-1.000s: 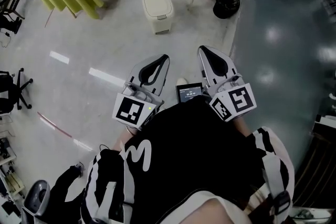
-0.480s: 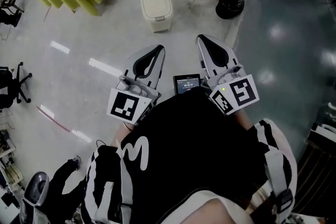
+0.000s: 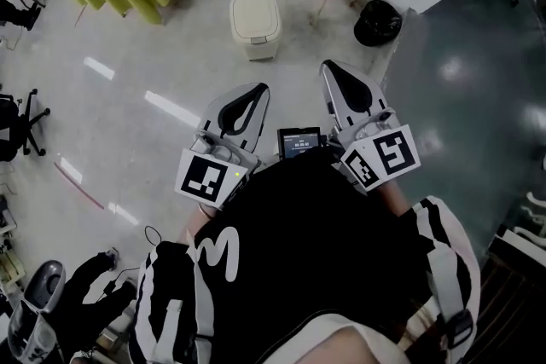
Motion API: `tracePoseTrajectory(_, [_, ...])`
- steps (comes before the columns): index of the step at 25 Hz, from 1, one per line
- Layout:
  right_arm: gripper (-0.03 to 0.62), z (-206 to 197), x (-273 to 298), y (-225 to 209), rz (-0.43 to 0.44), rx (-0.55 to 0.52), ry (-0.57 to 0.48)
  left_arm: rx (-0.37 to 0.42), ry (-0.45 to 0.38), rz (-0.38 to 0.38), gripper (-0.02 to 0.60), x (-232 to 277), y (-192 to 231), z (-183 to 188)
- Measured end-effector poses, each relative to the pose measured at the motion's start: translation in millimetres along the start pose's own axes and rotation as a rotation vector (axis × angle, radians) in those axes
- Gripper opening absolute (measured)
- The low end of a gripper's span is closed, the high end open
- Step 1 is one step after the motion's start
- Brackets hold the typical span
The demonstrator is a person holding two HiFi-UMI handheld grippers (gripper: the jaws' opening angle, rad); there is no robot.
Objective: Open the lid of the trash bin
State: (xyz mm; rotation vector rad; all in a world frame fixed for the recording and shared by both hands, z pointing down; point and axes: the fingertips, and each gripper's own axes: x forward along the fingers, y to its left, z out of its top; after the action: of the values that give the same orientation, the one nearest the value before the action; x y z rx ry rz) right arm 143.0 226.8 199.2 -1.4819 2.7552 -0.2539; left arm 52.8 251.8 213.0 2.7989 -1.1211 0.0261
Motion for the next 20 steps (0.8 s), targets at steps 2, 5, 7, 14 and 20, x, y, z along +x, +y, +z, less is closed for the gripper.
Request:
tracePoseTrajectory(2, [0.003, -4.0, -0.3, 3.5, 0.004, 0.008, 0.003, 0.008, -0.002, -0.004, 0.008, -0.7, -0.3, -0.6])
tracePoseTrajectory(5, [0.003, -5.8, 1.0, 9.5, 0.007, 0.018, -0.001, 0.009, 0.001, -0.023, 0.008, 2.1, -4.4, -0.3])
tracePoseTrajectory(7, [0.003, -5.4, 1.0, 13.9, 0.017, 0.03, -0.011, 0.004, 0.0, -0.035, 0.008, 4.0, -7.7, 0.7])
tracePoseTrajectory(14, [0.003, -7.9, -1.5, 18.4, 0.033, 0.07, -0.014, 0.016, -0.01, -0.036, 0.008, 2.9, -8.0, 4.9])
tracePoseTrajectory(20, [0.004, -6.8, -9.6, 11.4, 0.036, 0.045, -0.02, 0.008, -0.005, -0.055, 0.008, 11.8, -19.0, 2.4])
